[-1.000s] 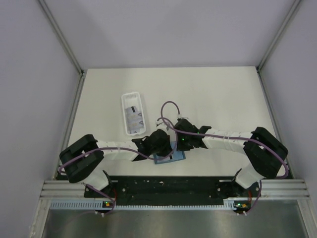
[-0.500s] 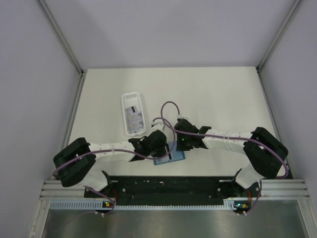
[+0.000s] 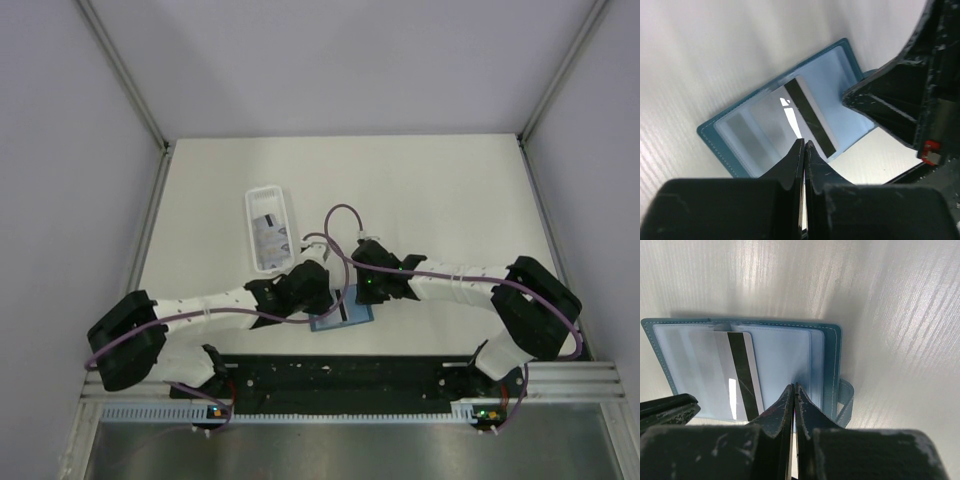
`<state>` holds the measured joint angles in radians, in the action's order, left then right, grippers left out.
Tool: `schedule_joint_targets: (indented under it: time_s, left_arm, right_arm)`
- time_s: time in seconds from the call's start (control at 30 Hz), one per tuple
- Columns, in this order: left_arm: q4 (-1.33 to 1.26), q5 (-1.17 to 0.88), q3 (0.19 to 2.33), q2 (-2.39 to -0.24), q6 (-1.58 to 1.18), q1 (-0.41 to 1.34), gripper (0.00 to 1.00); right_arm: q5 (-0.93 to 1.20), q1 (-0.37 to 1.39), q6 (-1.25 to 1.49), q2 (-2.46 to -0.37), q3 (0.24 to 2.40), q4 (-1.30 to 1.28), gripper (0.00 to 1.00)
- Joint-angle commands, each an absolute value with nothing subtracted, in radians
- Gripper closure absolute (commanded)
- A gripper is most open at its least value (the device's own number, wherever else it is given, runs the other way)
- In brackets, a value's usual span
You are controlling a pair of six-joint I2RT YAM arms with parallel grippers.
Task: Put the credit cards into the card holder
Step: Pick up the storage box at the center of the board.
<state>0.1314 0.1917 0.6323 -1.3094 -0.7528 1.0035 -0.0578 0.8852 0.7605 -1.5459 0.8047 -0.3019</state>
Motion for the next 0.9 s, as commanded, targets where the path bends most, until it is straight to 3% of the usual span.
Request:
schedule_joint_targets:
  time_s: [0.0, 0.53, 0.87]
  left_arm:
    - [0.012, 0.140, 0.673, -1.311, -0.703, 1.005, 1.00]
    - [-0.153, 0.074, 0.703, -1.526, -0.716, 1.005, 1.00]
    - [-0.005, 0.107, 0.787, -1.646, -0.710, 1.005, 1.00]
  right_arm:
    - [-0.071, 0.879, 0.750, -1.563, 0.779, -0.321, 1.00]
    - [-0.066, 0.879, 0.752, -1.571, 0.775, -0.316, 1.00]
    - [-0.066, 0.879, 0.755, -1.574, 0.778, -0.316, 1.00]
